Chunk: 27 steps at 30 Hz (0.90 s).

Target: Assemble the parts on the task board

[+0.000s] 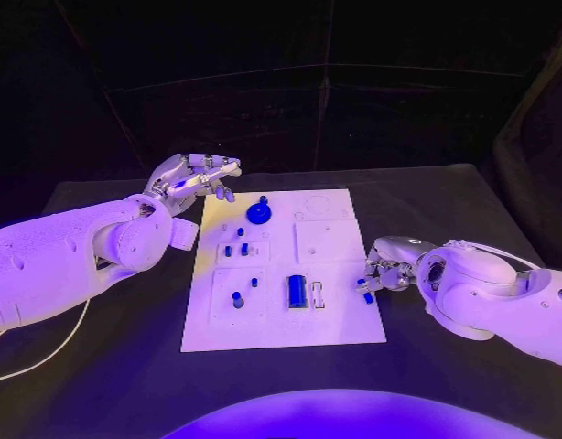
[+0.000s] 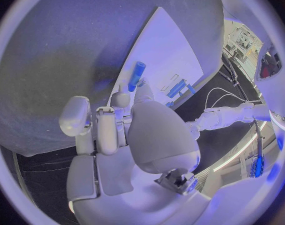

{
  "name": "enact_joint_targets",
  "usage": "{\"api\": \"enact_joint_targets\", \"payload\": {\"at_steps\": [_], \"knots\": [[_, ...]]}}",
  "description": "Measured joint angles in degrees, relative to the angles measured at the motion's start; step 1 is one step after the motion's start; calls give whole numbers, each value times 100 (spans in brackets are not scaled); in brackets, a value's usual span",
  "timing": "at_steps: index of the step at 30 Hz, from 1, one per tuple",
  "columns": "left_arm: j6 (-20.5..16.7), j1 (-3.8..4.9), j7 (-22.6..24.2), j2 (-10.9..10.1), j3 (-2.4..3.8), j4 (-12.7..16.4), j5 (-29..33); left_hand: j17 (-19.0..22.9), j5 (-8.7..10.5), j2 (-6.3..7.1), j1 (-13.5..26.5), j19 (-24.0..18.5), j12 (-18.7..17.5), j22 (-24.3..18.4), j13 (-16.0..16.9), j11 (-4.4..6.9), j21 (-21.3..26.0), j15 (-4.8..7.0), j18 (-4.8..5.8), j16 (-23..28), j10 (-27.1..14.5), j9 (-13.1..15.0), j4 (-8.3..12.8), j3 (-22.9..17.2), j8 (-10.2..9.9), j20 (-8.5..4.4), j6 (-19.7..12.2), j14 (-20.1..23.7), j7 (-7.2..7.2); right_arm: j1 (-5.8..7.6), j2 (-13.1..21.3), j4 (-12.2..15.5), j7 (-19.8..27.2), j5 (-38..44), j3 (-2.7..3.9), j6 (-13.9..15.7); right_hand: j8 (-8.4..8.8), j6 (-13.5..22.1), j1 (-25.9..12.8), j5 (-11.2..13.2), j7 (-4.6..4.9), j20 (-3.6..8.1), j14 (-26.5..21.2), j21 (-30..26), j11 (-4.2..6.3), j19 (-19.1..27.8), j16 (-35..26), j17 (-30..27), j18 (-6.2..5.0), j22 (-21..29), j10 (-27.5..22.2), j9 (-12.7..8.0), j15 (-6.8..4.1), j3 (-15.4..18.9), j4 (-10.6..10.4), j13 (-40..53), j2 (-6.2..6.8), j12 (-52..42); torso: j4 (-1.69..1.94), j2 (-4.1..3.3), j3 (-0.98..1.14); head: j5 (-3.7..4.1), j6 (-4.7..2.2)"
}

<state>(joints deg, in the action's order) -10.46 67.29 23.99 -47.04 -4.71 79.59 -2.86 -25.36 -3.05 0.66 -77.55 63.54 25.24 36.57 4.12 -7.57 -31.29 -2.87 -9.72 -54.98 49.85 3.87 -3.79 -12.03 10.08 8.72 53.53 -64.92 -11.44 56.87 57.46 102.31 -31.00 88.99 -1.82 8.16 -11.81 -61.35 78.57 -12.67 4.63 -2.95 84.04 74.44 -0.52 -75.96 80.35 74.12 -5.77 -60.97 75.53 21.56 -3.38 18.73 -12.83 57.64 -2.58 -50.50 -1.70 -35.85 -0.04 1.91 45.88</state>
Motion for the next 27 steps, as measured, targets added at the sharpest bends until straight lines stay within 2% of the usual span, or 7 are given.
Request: {"api": "enact_joint_targets", "payload": {"at_steps": [11, 12, 14, 17, 18, 21, 27], "knots": [[3, 0, -4, -11, 0, 4, 0, 0, 0, 0, 0, 0, 0, 1, 0, 0, 0, 0, 0, 0, 0, 0, 0, 0, 0, 0, 0, 0, 0, 1, -188, -60, 0, 381, 30, -233, 45, 44, 284, -150, 29, 8, 0, -63, 21, 33, -67, -82, -1, 85, -63, 66, 0, -59, 186, -66, -12, 133, 2, 1, 1, -9, 18], [3, 0, -5, -11, 0, 4, 0, 0, 0, 0, 0, 0, 0, 1, 1, 0, 0, 0, 0, 0, 0, 0, 0, 0, 0, 0, 0, 0, 0, 2, -196, -62, 0, 412, 32, -257, 45, 53, 316, -258, 27, 12, 0, -94, 2, 53, -103, -103, -1, 107, -83, 67, 0, -79, 210, -91, -38, 169, 2, 1, 1, -10, 21], [5, 0, -7, -12, 0, 6, 0, -1, 0, 0, 0, 0, 0, 1, 1, 0, 0, 0, 0, 0, 0, 0, 0, 0, 0, 0, 0, 0, 0, 3, -213, -68, 0, 470, 32, -308, 125, 139, 376, -508, 40, -2, 0, -111, 4, 82, -133, -135, -1, 144, -129, 889, 0, -79, 237, -129, -29, 230, 2, 1, 1, -14, 23], [7, 0, -10, -14, 0, 6, 0, -1, 0, 0, 0, 0, 0, 1, 1, 0, 0, 0, 0, 0, 0, 0, 0, 0, 0, 0, 0, 0, 0, 3, -234, -70, 0, 569, 34, -374, 176, 155, 424, -852, 44, -1, 0, -146, 1, 82, -158, -165, -1, 187, -145, 1116, 0, -64, 252, -175, -31, 283, 2, 1, 1, -17, 25], [8, 0, -12, -14, 0, 6, 0, -1, 0, 0, 0, 0, 0, 1, 1, 0, 0, 0, 0, 0, 0, 0, 0, 0, 0, 0, 0, 0, 0, 3, -238, -70, 0, 595, 36, -391, 176, 155, 463, -936, 44, -1, 0, -146, 1, 82, -168, -167, -1, 191, -145, 1116, 0, -72, 262, -183, -8, 295, 2, 1, 1, -17, 26], [11, 0, -16, -15, 0, 7, 0, -1, 0, 0, 0, 0, 0, 1, 1, 0, 0, 0, 0, 0, 0, 0, 0, 0, 0, 0, 0, 0, 0, 4, -252, -57, 0, 681, 37, -437, 213, 163, 584, -1278, 52, -1, 0, -146, 21, 82, -170, -167, -1, 196, -165, 1116, 0, -131, 321, -198, -68, 315, 1, 3, 1, -18, 26], [17, 0, -22, -16, 0, 8, 0, 0, 0, 0, 0, 0, 0, 0, 1, -2, 0, -14, 0, 0, -2, 0, 0, 0, 0, 0, 0, 14, 0, -2, -244, -1, -1, 793, 30, -430, 282, 68, 809, -1443, 4, 4, 0, -146, 10, 76, -170, -101, -1, 111, -175, 1082, 0, -360, 369, -183, -204, 315, -2, 3, 1, -18, 32]]}}
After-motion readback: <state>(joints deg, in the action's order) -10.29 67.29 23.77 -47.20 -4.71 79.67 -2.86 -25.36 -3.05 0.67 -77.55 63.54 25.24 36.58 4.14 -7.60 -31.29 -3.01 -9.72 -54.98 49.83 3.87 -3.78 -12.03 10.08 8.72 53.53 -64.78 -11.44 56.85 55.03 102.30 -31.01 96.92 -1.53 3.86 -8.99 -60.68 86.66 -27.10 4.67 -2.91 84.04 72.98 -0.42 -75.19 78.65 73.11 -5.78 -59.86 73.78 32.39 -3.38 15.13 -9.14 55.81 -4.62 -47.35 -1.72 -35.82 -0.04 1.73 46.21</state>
